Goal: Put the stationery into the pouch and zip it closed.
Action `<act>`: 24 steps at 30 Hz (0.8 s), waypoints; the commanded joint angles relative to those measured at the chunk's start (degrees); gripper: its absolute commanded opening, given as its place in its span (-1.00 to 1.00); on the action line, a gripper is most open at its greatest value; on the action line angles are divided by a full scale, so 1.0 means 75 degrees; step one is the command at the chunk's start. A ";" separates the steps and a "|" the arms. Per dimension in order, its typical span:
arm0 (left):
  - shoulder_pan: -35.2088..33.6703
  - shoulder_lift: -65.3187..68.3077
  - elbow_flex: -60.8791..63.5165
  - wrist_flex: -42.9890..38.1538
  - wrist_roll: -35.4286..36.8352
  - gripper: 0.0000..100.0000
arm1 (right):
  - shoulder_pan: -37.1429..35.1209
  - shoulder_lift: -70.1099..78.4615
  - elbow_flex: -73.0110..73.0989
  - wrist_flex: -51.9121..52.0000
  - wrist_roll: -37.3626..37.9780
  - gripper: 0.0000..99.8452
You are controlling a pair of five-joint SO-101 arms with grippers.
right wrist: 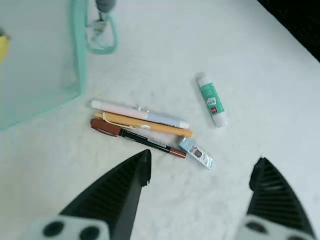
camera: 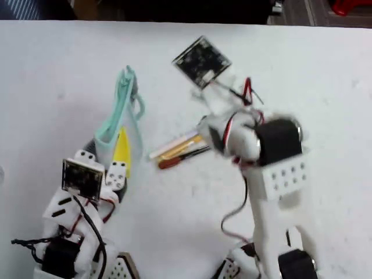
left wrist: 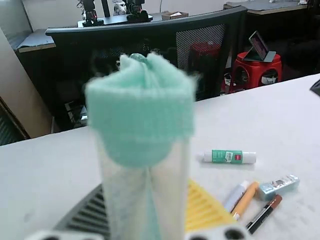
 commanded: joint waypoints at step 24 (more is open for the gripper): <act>-0.0510 -0.0088 0.1102 -0.0363 0.1289 -0.74 | 0.0932 0.4296 0.0352 -0.1366 0.2813 -0.74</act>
